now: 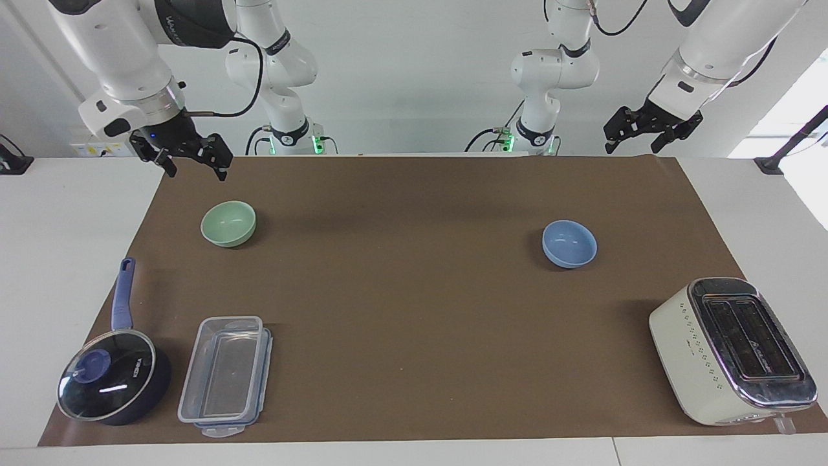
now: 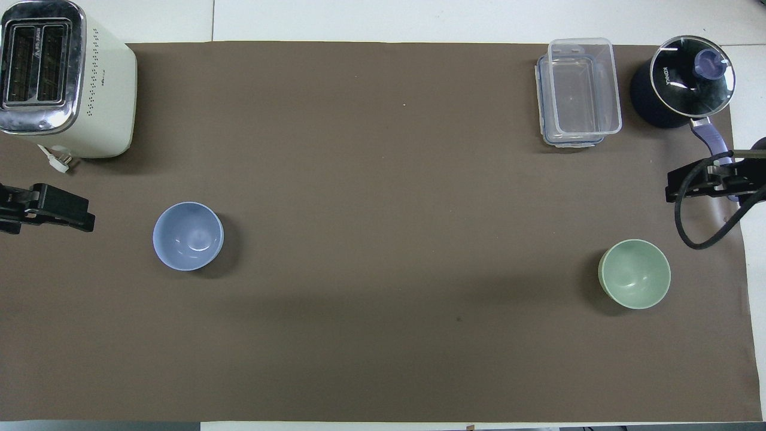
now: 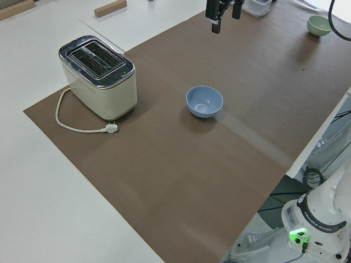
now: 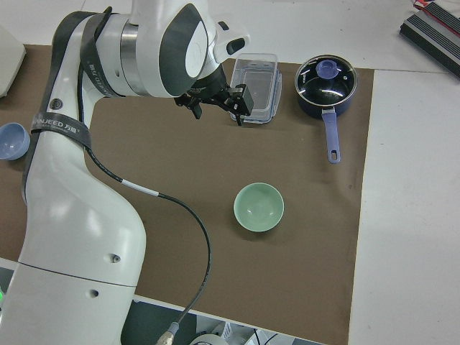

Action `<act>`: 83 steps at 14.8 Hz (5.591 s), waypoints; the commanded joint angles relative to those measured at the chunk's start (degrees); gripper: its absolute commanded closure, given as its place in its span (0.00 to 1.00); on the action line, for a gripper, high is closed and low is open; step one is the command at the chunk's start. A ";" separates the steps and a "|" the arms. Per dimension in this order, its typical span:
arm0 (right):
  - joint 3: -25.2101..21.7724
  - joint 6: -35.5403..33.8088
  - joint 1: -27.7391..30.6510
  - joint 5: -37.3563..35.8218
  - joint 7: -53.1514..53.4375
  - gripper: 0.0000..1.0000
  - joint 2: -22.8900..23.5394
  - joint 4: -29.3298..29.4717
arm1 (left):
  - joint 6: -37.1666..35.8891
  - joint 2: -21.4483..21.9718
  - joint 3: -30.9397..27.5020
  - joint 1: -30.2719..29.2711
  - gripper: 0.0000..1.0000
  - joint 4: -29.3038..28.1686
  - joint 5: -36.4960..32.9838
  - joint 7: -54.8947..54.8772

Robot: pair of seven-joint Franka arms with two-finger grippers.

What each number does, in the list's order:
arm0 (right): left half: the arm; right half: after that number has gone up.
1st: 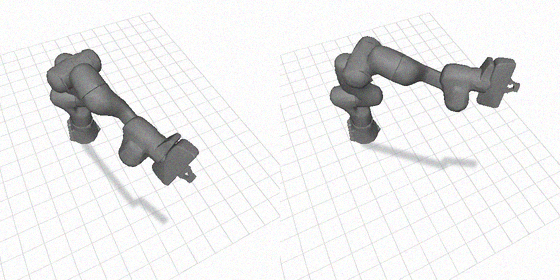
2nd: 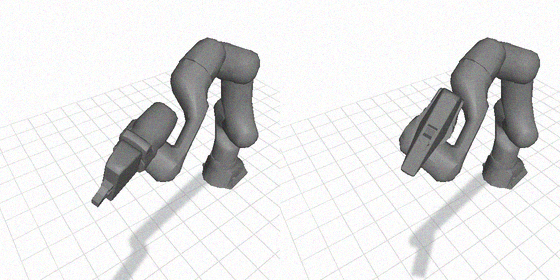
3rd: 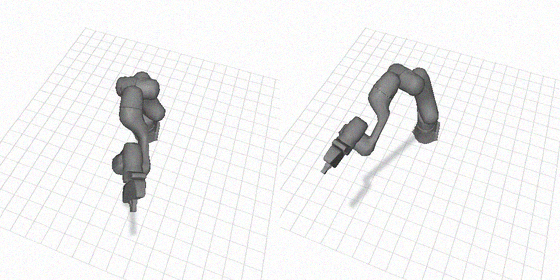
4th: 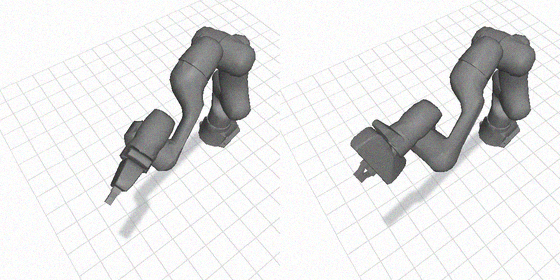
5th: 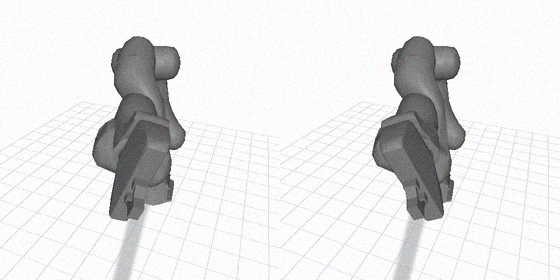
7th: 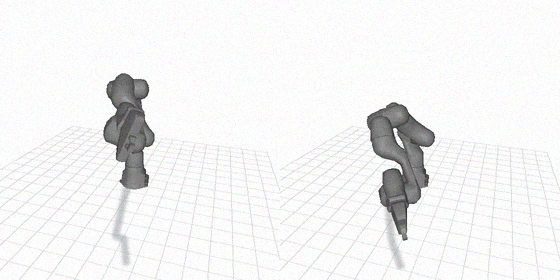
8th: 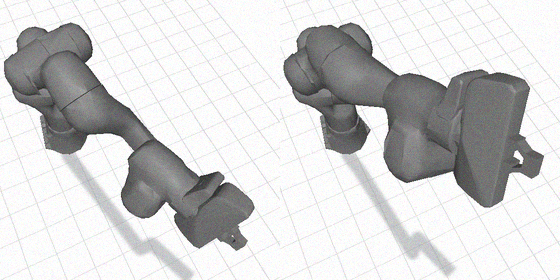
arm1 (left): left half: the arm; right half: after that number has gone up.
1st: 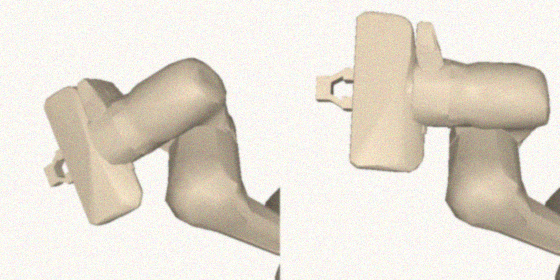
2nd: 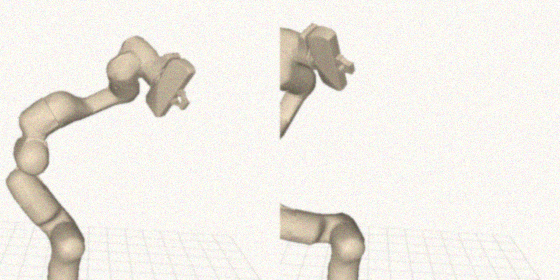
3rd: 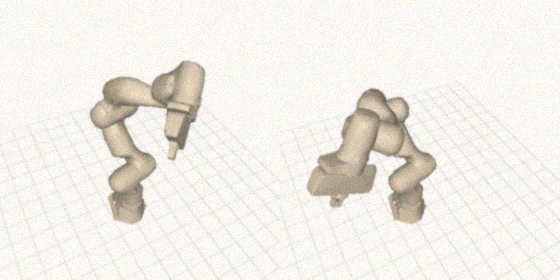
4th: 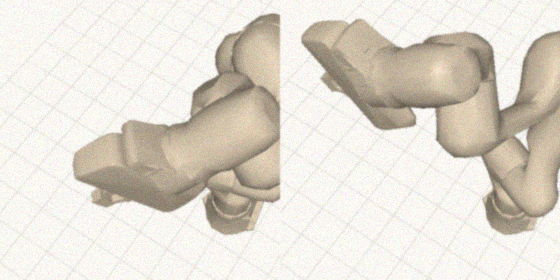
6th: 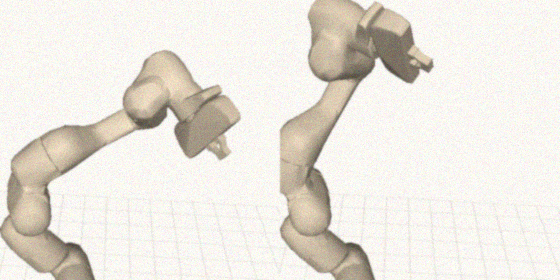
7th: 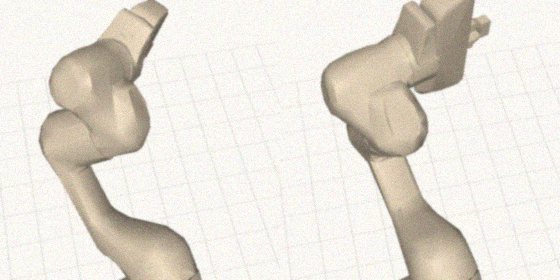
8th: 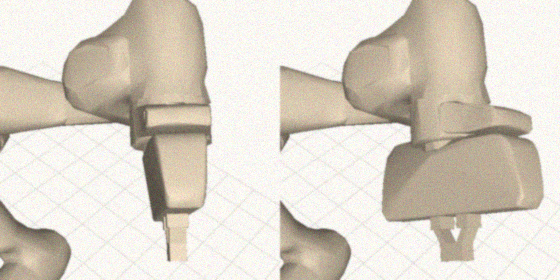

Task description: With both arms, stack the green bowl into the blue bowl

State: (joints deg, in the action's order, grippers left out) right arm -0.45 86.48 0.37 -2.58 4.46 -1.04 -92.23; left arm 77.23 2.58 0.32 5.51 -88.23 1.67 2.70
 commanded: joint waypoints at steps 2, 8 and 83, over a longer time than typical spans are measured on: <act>0.28 0.01 0.42 0.11 0.64 0.00 -0.28 0.03 | 0.64 0.76 0.74 -0.58 0.00 -0.46 -0.79 0.02; 0.28 0.01 0.42 0.11 0.64 0.00 -0.28 0.03 | 0.73 1.20 0.74 -0.67 0.00 -0.72 -0.79 0.02; 0.72 36.05 14.32 5.30 -20.28 1.00 -10.38 -38.39 | 53.72 -14.97 0.74 33.43 0.76 -30.16 12.04 17.51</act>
State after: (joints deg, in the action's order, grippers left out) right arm -0.09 124.88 16.63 1.64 -14.94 -10.84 -133.92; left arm 129.31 -12.92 1.91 37.98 -117.17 12.55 21.43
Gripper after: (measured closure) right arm 0.960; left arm 0.960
